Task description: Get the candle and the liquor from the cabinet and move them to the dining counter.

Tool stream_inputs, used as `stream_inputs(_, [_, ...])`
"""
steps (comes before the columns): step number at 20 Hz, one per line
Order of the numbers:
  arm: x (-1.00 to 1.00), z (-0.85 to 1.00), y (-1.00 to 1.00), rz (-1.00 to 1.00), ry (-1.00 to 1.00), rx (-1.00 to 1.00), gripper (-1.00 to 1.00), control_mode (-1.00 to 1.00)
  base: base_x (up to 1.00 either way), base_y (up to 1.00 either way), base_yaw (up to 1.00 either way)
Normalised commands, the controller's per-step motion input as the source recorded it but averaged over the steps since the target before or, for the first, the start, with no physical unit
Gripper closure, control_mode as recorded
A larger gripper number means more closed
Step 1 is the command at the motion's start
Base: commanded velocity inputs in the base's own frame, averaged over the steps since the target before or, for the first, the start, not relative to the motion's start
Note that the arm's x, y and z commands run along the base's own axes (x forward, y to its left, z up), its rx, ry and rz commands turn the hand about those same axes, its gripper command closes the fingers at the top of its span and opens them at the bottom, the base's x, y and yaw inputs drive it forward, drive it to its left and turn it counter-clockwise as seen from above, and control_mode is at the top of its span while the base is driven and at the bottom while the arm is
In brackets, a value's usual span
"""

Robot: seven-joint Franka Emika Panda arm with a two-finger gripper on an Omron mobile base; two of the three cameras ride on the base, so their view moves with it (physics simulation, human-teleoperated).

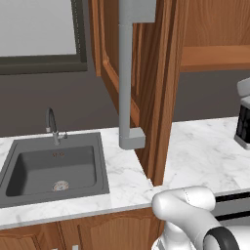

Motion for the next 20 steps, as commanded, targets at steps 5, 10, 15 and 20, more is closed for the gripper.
stream_inputs(5, [0.0,-0.18,0.0,0.0,0.0,0.0,1.0,-1.0,0.0,0.0,0.0])
stream_inputs(10, [0.0,-0.02,0.0,0.0,0.0,0.0,1.0,1.0,-0.21,0.0,-0.04])
stream_inputs(15, [0.0,0.0,0.0,0.0,0.0,0.0,1.0,1.0,-0.76,-0.28,-0.21])
stream_inputs(20, [0.0,0.0,0.0,0.0,0.0,0.0,1.0,1.0,-0.86,-0.4,-0.37])
